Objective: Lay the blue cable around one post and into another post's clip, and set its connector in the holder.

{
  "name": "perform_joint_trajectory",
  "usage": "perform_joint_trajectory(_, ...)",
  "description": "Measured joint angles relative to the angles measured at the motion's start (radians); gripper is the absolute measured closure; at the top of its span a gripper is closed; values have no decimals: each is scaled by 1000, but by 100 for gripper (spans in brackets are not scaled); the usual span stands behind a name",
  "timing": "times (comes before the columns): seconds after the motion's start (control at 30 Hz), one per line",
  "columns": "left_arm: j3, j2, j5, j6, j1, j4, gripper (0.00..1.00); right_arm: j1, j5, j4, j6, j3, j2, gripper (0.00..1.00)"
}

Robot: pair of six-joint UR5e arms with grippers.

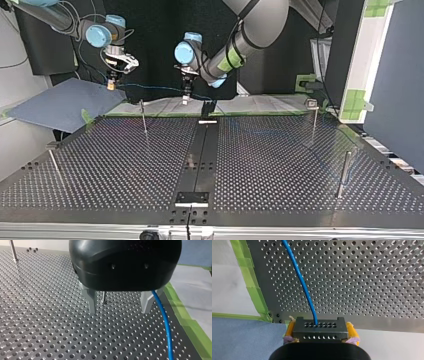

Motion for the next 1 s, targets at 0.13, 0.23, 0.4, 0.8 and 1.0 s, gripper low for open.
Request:
perform_joint_trajectory(0.13,0,0,2,-7,0,0,13,-1,0,0,0,0,0,100)
perform_joint_trajectory(0.23,0,0,3,-9,-1,-1,13,-4,0,-1,3,0,0,100)
perform_joint_trajectory(0.4,0,0,3,-12,-2,-1,15,-6,0,-2,5,0,0,100)
perform_joint_trajectory(0.8,0,0,17,-16,-2,-1,78,-10,0,-4,7,0,0,100)
perform_joint_trajectory(1.0,0,0,65,-15,0,-3,78,-15,0,-9,12,0,0,100)
